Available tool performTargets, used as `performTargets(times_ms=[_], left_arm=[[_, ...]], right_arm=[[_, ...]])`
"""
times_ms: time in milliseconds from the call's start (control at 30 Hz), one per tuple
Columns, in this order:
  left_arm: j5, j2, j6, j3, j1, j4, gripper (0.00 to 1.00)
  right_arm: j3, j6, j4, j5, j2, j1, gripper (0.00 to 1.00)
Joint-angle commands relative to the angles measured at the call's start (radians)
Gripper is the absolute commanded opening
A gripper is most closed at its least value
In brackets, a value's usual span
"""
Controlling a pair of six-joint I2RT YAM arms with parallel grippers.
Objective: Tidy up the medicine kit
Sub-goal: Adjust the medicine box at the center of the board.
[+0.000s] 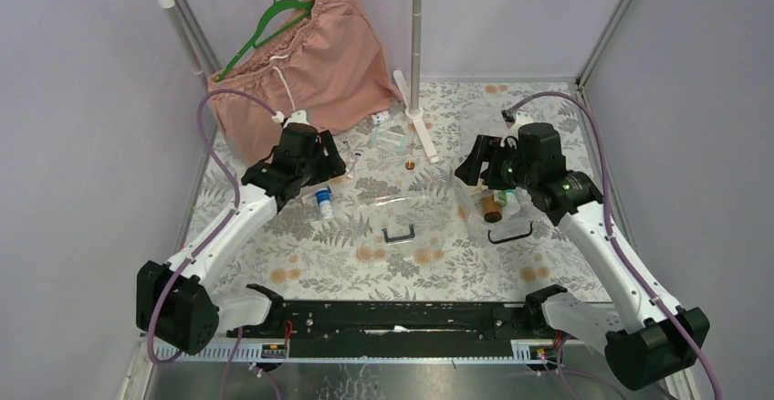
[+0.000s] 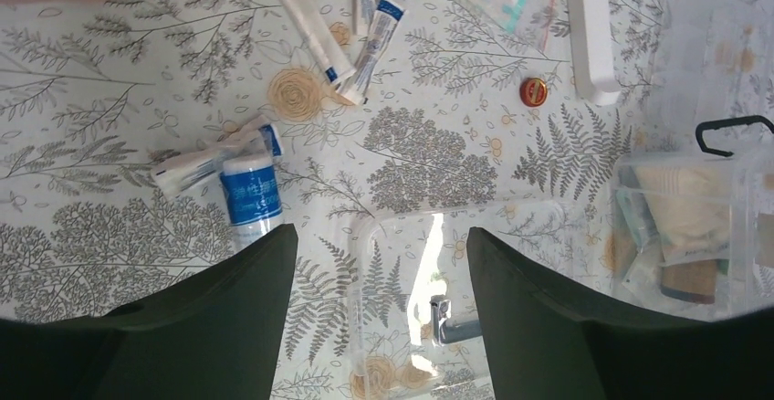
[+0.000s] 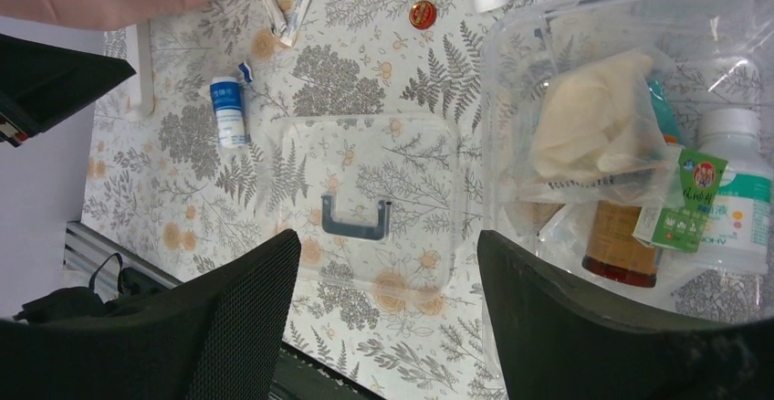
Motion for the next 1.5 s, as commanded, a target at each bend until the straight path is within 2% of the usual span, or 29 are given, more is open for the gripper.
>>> performTargets(times_ms=[0, 133, 200, 267, 467, 567, 667, 933, 1200, 1467], left_arm=[[0.006, -0.016, -0.033, -0.012, 0.03, -0.013, 0.76], [0.007, -0.016, 0.026, -0.012, 0.033, -0.021, 0.76], [0.008, -0.021, 0.058, -0.018, 0.035, -0.019, 0.76], [0.009, -0.022, 0.079, -0.028, 0.035, -0.005, 0.76], [0.041, 0.012, 0.137, -0.034, 0.037, 0.033, 0.77], [0.045, 0.016, 0.173, -0.04, 0.039, 0.049, 0.77], [0.032, 0.012, 0.21, -0.052, 0.046, 0.07, 0.77], [0.007, -0.019, 0.226, -0.081, 0.065, 0.103, 0.77], [-0.085, -0.05, 0.276, -0.1, 0.067, 0.109, 0.78], [-0.102, -0.042, 0.274, -0.104, 0.07, 0.101, 0.78]], right_arm=[[0.016, 0.034, -0.058, 0.02, -0.02, -0.002, 0.8], [0.023, 0.06, -0.047, 0.001, -0.018, -0.002, 0.79], [0.048, 0.056, -0.048, -0.072, 0.018, -0.001, 0.76], [0.083, 0.061, -0.078, -0.07, 0.071, 0.018, 0.75], [0.242, 0.034, -0.24, 0.303, 0.279, 0.213, 0.75], [0.293, 0.034, -0.289, 0.444, 0.361, 0.253, 0.75], [0.293, 0.043, -0.237, 0.438, 0.38, 0.255, 0.75], [0.282, 0.023, -0.037, 0.275, 0.459, 0.255, 0.75], [0.43, 0.045, -0.06, 0.454, 0.639, 0.246, 0.78], [0.367, 0.08, -0.078, 0.489, 0.656, 0.179, 0.79]])
